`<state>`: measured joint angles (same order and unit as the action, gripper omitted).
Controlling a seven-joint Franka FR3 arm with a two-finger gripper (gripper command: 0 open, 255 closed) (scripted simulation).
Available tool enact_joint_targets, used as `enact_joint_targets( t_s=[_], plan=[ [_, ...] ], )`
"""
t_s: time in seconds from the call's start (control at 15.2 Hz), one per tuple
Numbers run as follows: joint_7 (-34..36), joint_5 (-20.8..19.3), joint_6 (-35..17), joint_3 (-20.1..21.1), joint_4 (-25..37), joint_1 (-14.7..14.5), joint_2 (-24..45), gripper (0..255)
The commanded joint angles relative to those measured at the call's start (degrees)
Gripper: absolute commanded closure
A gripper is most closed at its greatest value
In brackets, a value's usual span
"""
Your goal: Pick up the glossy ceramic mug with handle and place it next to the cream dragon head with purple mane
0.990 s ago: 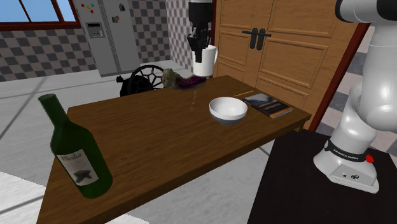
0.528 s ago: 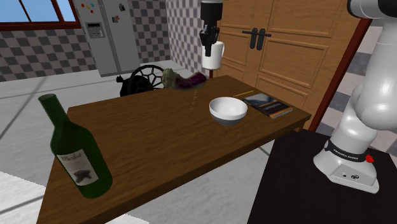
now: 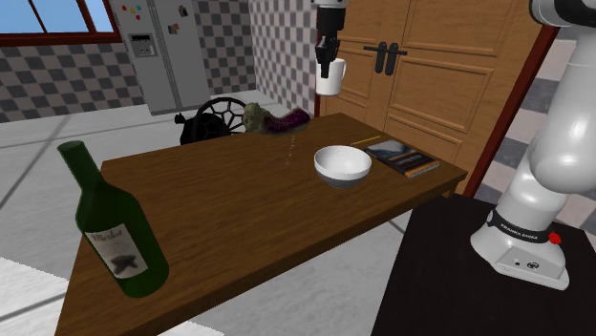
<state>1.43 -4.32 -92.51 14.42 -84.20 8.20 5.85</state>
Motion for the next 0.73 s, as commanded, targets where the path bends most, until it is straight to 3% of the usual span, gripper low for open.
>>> enact_joint_targets(
  t_s=[0.0, 0.66],
  plan=[
    [-2.65, 0.07, 0.07, -1.12, 0.92, 1.4, 0.7, 255],
    [-14.88, 0.41, 1.66, -6.18, 9.29, 8.31, 6.92, 255]
  ],
)
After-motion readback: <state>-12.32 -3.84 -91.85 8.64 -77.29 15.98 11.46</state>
